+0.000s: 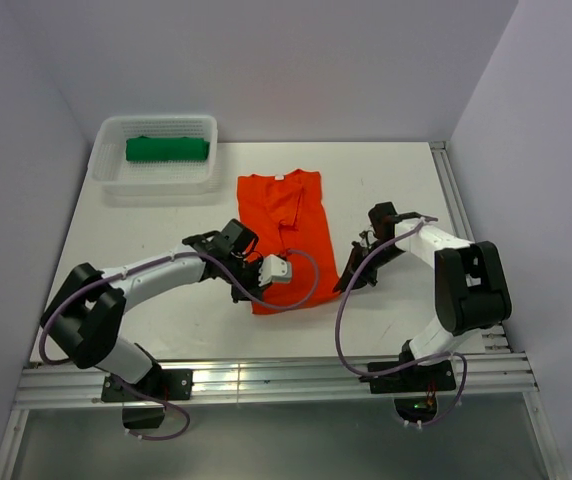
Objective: Roll the t-shirts
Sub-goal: Roll the tshirt
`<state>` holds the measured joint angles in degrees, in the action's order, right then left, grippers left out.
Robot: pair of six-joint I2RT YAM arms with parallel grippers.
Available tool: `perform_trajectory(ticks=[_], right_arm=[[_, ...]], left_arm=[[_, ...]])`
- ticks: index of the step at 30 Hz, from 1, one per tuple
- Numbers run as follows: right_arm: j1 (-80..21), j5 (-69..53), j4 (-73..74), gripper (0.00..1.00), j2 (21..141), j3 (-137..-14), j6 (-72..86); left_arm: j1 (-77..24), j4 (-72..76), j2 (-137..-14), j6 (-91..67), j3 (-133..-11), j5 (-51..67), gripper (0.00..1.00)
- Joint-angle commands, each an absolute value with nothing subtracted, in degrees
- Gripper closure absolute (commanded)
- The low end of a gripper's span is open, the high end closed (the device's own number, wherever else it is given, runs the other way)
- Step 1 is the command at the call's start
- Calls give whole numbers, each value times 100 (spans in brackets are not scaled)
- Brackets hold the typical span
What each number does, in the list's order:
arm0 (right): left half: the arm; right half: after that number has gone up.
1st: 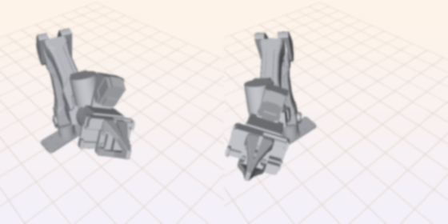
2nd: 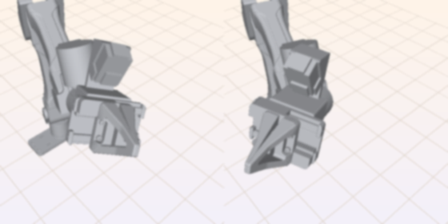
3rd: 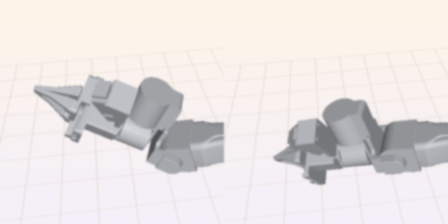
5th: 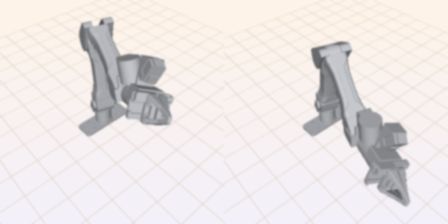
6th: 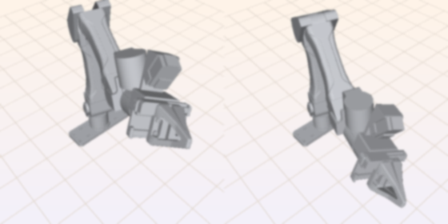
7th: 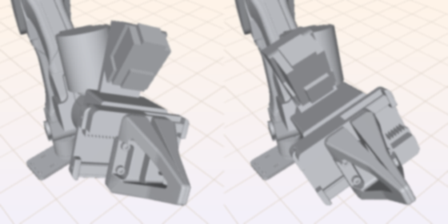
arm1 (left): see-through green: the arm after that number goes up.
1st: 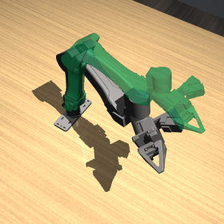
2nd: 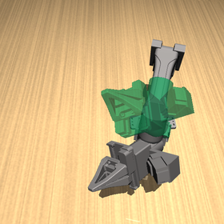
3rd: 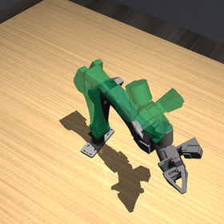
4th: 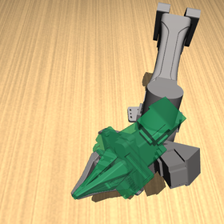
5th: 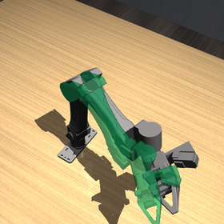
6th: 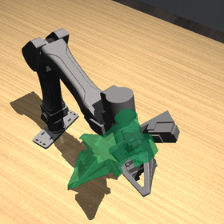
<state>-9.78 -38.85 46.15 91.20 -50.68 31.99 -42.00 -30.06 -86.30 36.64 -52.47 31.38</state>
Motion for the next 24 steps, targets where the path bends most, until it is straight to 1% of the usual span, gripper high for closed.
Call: perform_trajectory(ticks=[1, 7, 15, 16, 17, 19, 20, 21, 24], right_arm=[[-870, -3964, 4623, 100, 9193, -5370, 3137], [-826, -3938, 4553, 100, 9456, -5449, 3286], [-738, -4139, 4175, 100, 9668, -5476, 3516], [-738, -4148, 4149, 98, 9729, -5484, 3516], [-738, -4140, 4157, 94, 9738, -5493, 3490], [-730, -4122, 4175, 90, 9791, -5537, 3384], [-729, -4157, 4175, 86, 9791, -5555, 3332], [-729, -4227, 4131, 84, 9765, -5511, 3288], [-729, -4201, 4122, 75, 9616, -5467, 3208]], left_arm=[[-4035, -3260, -8920, 3718, -5572, 3357, 98], [-3938, -3121, -9333, 3648, -5669, 3209, 100], [-3815, -2839, -9720, 3498, -5748, 3023, 99], [-3797, -2813, -9747, 3489, -5748, 3015, 99], [-3779, -2786, -9791, 3454, -5748, 2980, 99], [-3771, -2786, -9809, 3472, -5774, 3015, 99], [-3753, -2769, -9782, 3463, -5774, 3041, 98], [-3744, -2777, -9765, 3472, -5783, 3058, 98], [-3735, -2838, -9712, 3489, -5897, 3163, 98]])
